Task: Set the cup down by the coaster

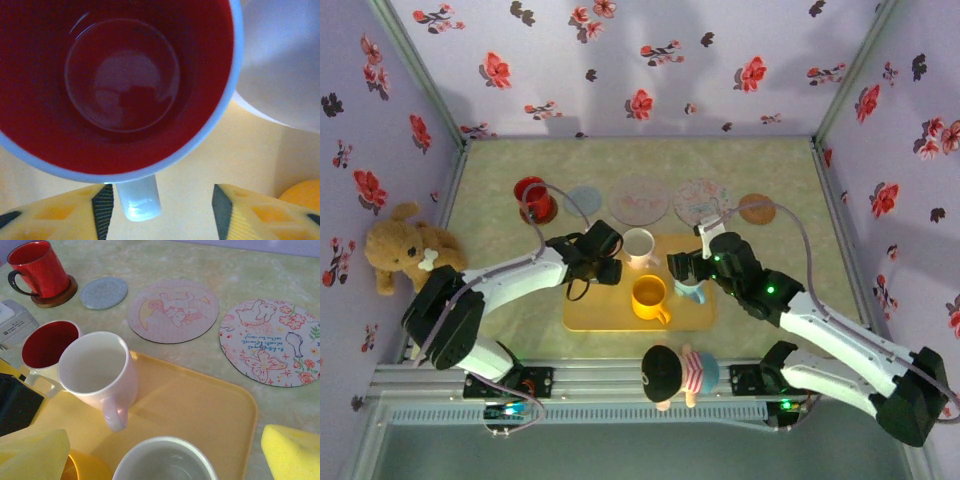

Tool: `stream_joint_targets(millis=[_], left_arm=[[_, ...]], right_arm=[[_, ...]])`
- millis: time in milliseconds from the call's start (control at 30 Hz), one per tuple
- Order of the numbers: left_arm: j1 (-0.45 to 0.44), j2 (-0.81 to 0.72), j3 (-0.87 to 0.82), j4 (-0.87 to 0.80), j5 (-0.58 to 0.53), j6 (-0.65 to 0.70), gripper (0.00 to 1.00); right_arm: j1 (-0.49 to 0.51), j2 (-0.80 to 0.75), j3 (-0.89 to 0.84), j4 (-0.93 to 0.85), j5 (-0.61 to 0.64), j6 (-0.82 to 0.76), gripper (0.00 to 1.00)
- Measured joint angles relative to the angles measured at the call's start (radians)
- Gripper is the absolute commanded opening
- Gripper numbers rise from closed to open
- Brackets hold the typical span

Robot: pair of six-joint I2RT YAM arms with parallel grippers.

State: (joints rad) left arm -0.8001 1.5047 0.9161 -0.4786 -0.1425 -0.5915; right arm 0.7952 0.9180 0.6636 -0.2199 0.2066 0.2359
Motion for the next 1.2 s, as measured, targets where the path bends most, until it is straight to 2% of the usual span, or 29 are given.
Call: stream_joint_targets(millis=[100,333,867,967,1167,1200], left_arm=[[0.004,0.003,0.0,0.001,-0.005,-0.002,0.49],[0.008,0.047,0.022,0.0,-0.005,0.0,0.48],[0.014,0.065,0.026,0.0,-0.006,0.023,0.29],[0.015,0.065,0.026,0.0,-0.008,0.024,0.22],[0.015,0.061,0.026,0.003,-0.015,0.03,0.0],[0.015,0.059,0.026,0.001,-0.016,0.031,0.0]], right_arm=[[0.0,0.008,-0.005,0.011,0.0,0.0,0.99],[0.0,0.039,-0.005,0.015,0.001,-0.001,0.99],[0.0,0.058,-0.005,0.021,0.026,-0.001,0.99],[0.0,0.059,-0.005,0.021,0.026,-0.001,0.99],[0.0,0.076,0.003,0.021,0.026,-0.001,0.99],[0.0,0.079,0.005,0.021,0.026,-0.001,0.99]])
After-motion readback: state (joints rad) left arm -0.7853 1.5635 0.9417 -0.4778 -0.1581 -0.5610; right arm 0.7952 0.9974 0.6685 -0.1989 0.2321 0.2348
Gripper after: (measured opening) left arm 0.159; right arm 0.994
